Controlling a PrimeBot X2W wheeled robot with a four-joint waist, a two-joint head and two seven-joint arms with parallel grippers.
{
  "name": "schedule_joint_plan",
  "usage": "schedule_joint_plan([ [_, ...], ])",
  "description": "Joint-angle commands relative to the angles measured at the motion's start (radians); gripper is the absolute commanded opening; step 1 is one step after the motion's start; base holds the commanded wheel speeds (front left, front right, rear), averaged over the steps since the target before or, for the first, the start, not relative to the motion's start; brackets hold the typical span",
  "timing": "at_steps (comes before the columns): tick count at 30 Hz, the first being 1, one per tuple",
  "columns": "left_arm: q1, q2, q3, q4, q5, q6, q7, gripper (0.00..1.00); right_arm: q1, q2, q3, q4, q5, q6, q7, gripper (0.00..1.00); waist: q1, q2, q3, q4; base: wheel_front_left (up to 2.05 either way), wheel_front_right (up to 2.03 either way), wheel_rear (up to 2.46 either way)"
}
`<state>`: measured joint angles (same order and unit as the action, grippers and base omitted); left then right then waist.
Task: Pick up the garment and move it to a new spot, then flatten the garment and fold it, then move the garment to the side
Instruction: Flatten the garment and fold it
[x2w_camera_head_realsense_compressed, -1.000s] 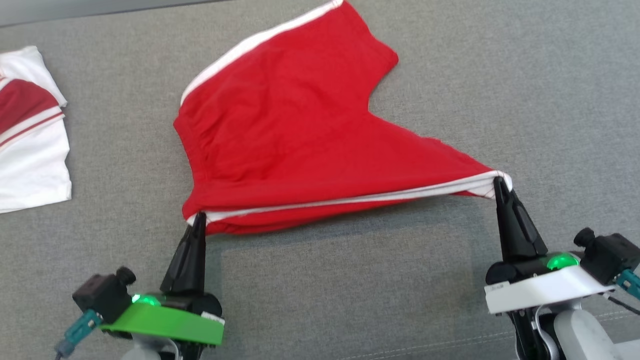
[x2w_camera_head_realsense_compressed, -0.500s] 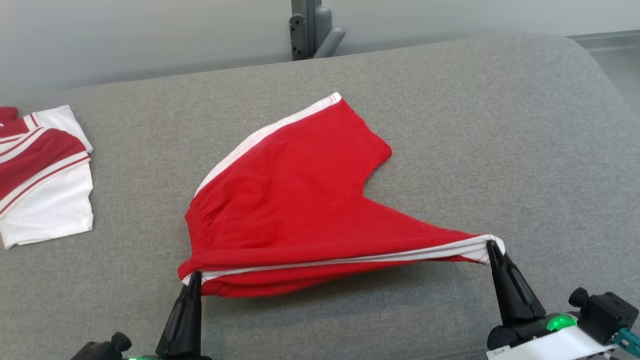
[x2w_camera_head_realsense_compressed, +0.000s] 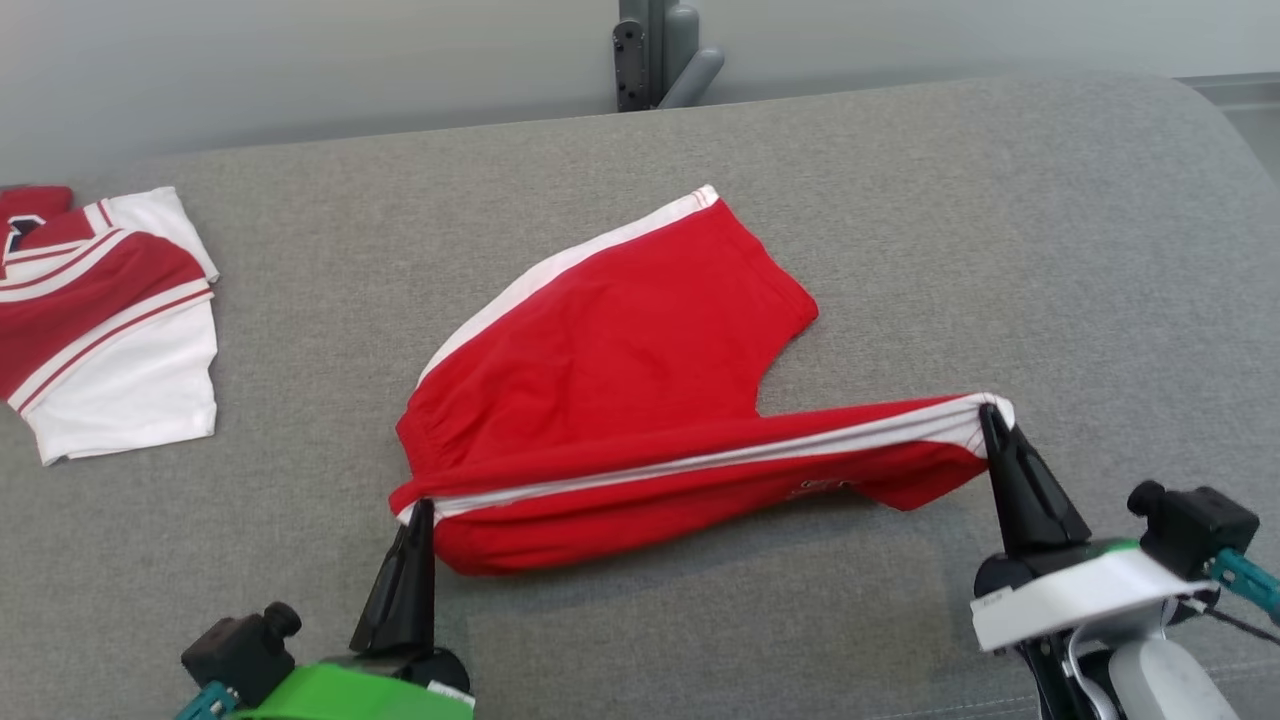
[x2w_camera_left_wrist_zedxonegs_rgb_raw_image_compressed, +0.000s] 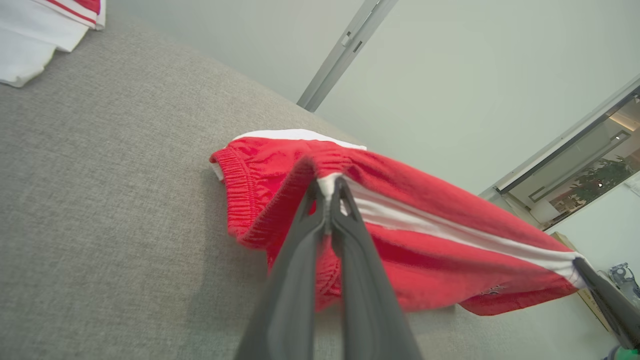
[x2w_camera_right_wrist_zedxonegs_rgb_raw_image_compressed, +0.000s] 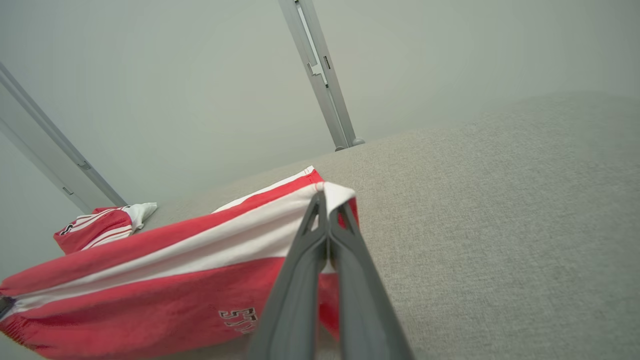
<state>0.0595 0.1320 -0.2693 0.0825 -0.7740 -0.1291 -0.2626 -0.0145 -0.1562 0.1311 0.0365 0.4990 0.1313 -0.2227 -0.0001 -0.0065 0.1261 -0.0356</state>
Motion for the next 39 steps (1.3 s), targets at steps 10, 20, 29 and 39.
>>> schedule_joint_plan([
  [10, -0.263, -0.066, -0.026, 0.233, -0.008, 0.042, 0.002, 0.00, -0.307, -0.045, 0.026, 0.205, -0.020, -0.001, 0.059, 0.00, 0.0001, 0.0065, 0.079, 0.114, 0.00, 0.00, 0.00],
  [20, -0.547, -0.081, -0.071, 0.441, -0.094, 0.123, 0.001, 0.00, -0.666, -0.103, 0.145, 0.483, 0.013, -0.001, 0.129, 0.00, 0.0001, 0.0065, 0.203, 0.187, 0.00, 0.00, 0.00],
  [29, -0.678, -0.080, -0.171, 0.524, -0.206, 0.149, -0.003, 0.00, -0.889, -0.128, 0.250, 0.727, 0.045, -0.001, 0.130, 0.00, 0.0001, 0.0065, 0.277, 0.232, 0.00, 0.00, 0.00],
  [39, -0.733, -0.081, -0.244, 0.526, -0.241, 0.172, -0.002, 0.01, -1.053, -0.134, 0.366, 0.925, 0.097, -0.001, 0.096, 0.00, 0.0001, 0.0065, 0.312, 0.261, 0.00, 0.00, 0.00],
])
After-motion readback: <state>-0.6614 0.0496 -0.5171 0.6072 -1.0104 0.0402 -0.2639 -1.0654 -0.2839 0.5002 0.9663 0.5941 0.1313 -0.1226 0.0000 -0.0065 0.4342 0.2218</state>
